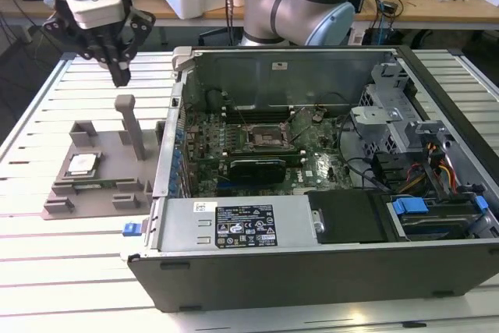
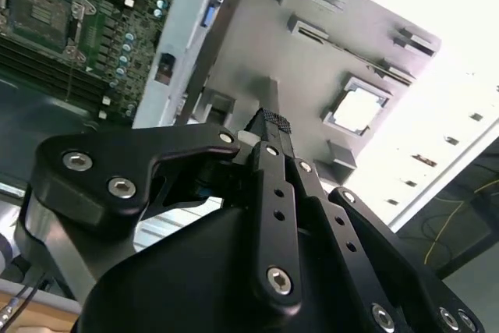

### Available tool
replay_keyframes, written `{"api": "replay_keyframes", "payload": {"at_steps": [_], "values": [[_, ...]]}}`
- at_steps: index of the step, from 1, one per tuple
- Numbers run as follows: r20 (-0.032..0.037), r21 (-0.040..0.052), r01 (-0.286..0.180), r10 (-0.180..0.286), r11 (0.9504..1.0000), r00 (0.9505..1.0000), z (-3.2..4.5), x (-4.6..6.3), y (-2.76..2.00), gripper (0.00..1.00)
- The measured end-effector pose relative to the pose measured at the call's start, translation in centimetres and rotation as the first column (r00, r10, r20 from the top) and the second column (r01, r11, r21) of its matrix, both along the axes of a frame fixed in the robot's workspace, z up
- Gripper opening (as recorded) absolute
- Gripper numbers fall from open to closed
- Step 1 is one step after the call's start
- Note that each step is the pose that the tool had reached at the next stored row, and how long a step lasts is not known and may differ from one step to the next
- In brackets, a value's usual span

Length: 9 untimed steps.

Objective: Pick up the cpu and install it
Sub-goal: 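Reach for the cpu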

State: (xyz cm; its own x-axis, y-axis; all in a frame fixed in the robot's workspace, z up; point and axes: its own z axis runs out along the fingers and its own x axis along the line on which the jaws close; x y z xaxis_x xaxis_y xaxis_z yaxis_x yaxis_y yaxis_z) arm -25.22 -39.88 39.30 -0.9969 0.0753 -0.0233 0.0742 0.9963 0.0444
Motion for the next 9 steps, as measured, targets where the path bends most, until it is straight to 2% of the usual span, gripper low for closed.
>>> {"api": "replay_keyframes", "payload": {"at_steps": [3, 8, 9], "values": [[0.0001, 0.0001, 0.0, 0.0, 1.0, 1.0, -0.01, -1.1, 0.0, 0.11], [0.0, 0.0, 0.0, 0.0, 1.0, 1.0, -0.02, -2.3, 0.0, 0.11], [0.0001, 0.0001, 0.0, 0.0, 1.0, 1.0, -0.03, -2.8, 0.0, 0.11]]}}
